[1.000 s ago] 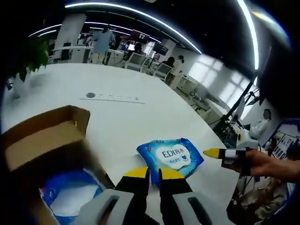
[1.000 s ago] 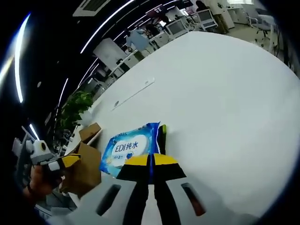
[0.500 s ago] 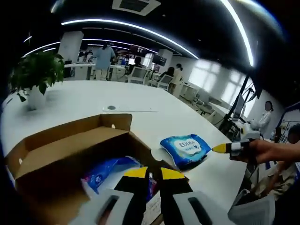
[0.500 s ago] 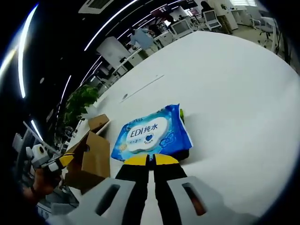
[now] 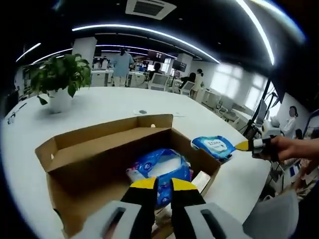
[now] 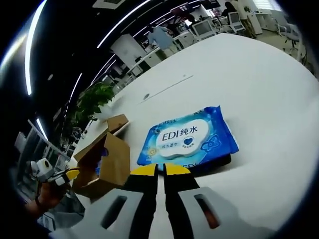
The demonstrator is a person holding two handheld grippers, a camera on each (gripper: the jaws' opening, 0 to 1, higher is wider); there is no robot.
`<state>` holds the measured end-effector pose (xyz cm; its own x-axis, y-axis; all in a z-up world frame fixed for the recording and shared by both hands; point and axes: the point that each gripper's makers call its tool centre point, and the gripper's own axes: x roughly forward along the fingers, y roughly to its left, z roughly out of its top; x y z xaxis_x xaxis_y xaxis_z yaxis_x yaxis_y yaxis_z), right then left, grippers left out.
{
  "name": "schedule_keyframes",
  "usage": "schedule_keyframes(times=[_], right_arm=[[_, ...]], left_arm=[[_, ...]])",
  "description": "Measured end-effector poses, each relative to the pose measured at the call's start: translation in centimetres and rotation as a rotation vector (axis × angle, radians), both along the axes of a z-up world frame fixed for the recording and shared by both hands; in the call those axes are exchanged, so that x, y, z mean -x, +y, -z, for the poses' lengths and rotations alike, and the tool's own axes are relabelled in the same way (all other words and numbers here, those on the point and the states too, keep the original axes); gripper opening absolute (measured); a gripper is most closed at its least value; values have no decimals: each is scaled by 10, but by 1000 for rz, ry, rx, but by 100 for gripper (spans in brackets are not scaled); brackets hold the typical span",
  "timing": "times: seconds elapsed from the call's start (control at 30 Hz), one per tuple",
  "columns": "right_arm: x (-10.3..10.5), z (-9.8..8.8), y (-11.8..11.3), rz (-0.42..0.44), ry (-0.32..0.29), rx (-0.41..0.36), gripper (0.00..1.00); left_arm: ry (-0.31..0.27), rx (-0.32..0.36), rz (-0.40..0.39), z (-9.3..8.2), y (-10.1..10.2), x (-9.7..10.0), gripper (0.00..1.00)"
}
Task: Operate the shoe box by opening the lid, removing the specified soft item, and placing it in the target area until the item is outside and the box remains undamaged.
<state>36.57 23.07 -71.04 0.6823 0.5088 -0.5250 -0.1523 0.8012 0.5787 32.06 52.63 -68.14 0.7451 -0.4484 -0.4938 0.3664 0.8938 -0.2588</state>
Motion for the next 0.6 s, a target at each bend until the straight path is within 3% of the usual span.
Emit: schedule_keyframes(times=[0.33, 0.6], right_arm=[[3, -5, 35, -63, -7, 3, 3], [6, -14, 61, -109, -24, -6, 4]], left_arm=[[-5, 0, -64, 0, 32, 13, 11], [-7, 6, -105, -4, 46, 27, 12]])
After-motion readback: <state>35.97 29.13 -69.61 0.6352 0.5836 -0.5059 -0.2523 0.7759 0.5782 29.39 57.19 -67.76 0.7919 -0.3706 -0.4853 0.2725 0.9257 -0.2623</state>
